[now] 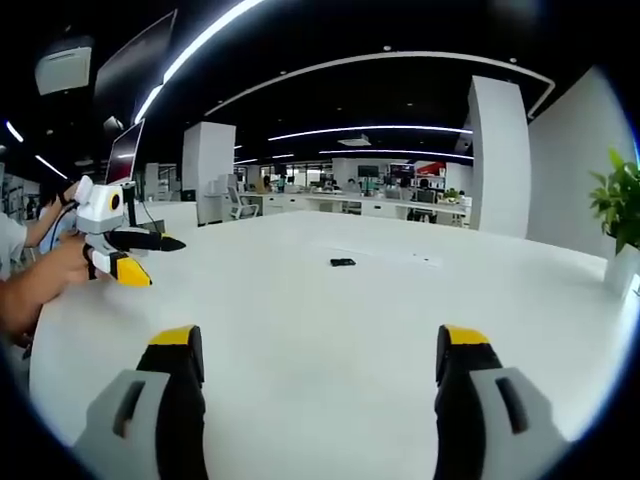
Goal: Snap the two parts of the plastic buckle together until the buckle closes and remains connected.
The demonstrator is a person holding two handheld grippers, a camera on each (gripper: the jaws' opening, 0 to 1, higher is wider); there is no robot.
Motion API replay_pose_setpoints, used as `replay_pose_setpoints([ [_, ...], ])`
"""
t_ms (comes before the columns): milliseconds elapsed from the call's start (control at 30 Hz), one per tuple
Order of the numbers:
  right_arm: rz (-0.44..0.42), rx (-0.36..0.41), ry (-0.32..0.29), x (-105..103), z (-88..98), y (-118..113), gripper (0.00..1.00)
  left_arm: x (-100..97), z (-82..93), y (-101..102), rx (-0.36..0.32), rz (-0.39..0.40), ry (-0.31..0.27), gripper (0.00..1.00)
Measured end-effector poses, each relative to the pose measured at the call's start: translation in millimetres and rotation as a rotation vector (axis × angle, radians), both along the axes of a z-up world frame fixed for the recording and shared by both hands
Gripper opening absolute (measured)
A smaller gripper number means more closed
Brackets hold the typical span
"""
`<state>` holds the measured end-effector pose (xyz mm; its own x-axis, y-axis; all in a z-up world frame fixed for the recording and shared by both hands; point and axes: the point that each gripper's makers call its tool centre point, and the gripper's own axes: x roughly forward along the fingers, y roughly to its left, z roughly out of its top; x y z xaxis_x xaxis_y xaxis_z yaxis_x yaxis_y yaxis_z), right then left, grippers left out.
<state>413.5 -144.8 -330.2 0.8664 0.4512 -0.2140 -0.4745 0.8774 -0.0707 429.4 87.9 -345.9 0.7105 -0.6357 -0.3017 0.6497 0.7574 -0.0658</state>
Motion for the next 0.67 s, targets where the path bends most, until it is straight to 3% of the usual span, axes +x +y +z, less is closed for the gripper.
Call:
replay_pose_setpoints([
  [267,0.003,0.001,-0.009,-0.2,2.3,-0.2,0.98,-2.7,4.5,0.1,0.014,0.004,-0.024,1.00],
  [533,0.005,0.007,-0.024,-0.7,4.9,0.8,0.96,-1.7,-3.1,0.1,0.054,-0.003,-0.029,1.00],
  [667,0.018,-0.013,-0.030,-0.2,4.5,2.5,0.98,-4.3,0.0,-2.7,0.002,-0.024,-0.009,1.00],
])
